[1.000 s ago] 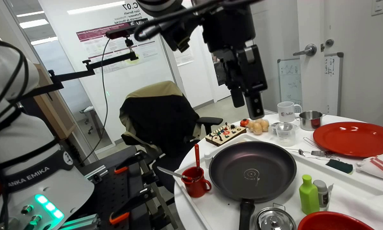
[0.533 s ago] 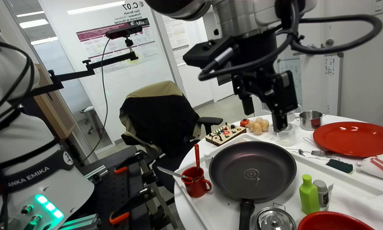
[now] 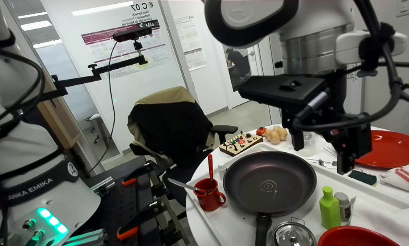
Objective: Move the green bottle to the left
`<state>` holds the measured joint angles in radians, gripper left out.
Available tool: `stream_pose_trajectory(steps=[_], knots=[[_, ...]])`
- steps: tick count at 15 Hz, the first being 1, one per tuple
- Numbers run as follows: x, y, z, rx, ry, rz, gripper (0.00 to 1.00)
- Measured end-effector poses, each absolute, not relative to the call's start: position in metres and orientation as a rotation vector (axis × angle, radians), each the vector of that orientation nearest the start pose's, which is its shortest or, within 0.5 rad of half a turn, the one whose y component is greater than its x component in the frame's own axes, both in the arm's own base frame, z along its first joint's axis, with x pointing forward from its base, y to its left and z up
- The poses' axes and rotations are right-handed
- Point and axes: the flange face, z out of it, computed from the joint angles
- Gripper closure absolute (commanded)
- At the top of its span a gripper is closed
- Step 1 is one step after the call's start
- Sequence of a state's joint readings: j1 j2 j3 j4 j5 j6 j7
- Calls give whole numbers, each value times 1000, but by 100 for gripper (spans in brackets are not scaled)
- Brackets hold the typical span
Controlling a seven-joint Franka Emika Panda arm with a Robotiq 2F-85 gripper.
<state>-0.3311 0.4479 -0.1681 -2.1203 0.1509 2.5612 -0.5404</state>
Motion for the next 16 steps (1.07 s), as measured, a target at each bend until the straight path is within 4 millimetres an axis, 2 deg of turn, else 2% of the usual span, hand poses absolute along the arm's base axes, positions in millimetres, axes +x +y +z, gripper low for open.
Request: stream_pose_trajectory(steps=[6,12,16], knots=[[535,-268,157,-3163,110,48,0],[552,-240,132,-3190,164,76,0],[562,-224,121,-3221,281,5,0]])
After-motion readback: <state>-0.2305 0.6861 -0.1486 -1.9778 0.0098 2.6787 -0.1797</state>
